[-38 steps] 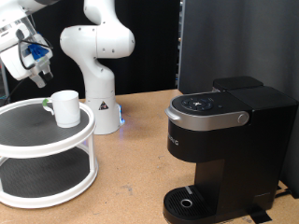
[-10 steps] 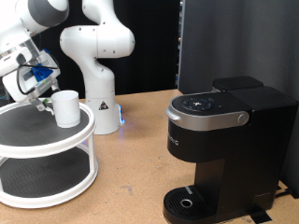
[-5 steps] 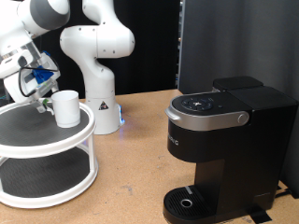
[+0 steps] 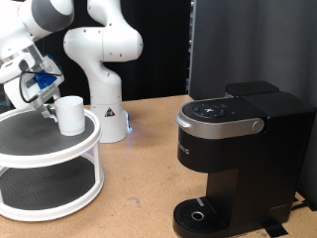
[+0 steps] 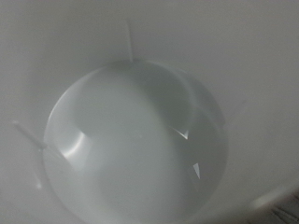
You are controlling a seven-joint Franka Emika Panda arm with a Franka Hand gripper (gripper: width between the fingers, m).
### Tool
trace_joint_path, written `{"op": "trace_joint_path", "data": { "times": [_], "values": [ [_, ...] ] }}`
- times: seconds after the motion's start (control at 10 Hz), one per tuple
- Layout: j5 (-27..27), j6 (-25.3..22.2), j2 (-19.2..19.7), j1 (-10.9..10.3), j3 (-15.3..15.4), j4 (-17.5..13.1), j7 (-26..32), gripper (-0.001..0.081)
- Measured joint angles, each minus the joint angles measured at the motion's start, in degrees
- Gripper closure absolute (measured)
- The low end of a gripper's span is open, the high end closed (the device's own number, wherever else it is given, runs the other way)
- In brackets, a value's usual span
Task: Make a cup of coffee with the keurig machine
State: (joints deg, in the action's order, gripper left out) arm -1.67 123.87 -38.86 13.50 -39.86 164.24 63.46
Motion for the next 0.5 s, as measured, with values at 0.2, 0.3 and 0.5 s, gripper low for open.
{"op": "trace_joint_path", "data": {
  "times": [0.2, 0.3, 0.5],
  "values": [
    [-0.1, 0.1, 0.0, 0.0, 0.0, 0.0, 0.0, 0.0258],
    [-0.2, 0.1, 0.0, 0.0, 0.0, 0.0, -0.1, 0.0443],
    [-0.4, 0.2, 0.0, 0.0, 0.0, 0.0, -0.1, 0.0578]
  ]
}}
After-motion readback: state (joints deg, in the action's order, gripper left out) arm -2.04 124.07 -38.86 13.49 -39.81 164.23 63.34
